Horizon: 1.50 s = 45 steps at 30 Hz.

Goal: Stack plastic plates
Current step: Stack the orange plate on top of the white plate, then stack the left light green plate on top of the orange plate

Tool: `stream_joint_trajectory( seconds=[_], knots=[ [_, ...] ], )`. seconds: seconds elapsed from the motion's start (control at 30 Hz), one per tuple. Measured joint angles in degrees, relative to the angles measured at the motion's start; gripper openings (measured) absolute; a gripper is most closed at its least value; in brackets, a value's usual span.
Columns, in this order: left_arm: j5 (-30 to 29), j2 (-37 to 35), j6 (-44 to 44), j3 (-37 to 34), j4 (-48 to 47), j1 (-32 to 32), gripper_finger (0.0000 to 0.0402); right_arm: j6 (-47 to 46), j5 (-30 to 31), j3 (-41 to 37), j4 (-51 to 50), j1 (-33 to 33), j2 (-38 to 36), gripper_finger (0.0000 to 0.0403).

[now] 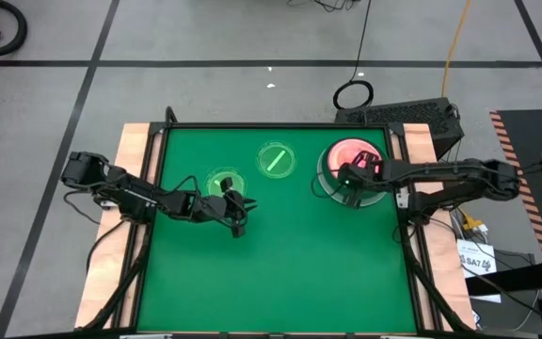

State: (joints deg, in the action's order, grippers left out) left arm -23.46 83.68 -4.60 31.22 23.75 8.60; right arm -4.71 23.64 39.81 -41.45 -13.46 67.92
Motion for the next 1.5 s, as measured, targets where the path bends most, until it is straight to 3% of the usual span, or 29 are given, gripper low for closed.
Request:
stream_joint_trajectory(
  seconds=[0.53, 0.73, 1.13, 1.5],
  knots=[
    [0.0, 0.0, -0.9, 0.0, -1.0, 0.0, 0.0076, 1.0, -3.0, 0.0, 2.1, -1.6, 0.0, 0.0063],
    [0.0, 0.0, -2.1, 0.0, -1.3, 0.0, 0.0076, -2.6, -2.9, 1.5, 1.0, -0.4, -1.5, 0.0087],
    [0.0, 0.0, -7.1, 0.0, -5.8, -3.1, 0.0076, -10.2, -3.2, 3.6, 0.5, 12.9, -11.2, 0.0087],
    [0.0, 0.0, -7.8, 0.0, -7.6, -3.6, 0.0095, -17.3, -2.6, 3.6, 6.7, 28.3, -8.9, 0.0086]
  ],
)
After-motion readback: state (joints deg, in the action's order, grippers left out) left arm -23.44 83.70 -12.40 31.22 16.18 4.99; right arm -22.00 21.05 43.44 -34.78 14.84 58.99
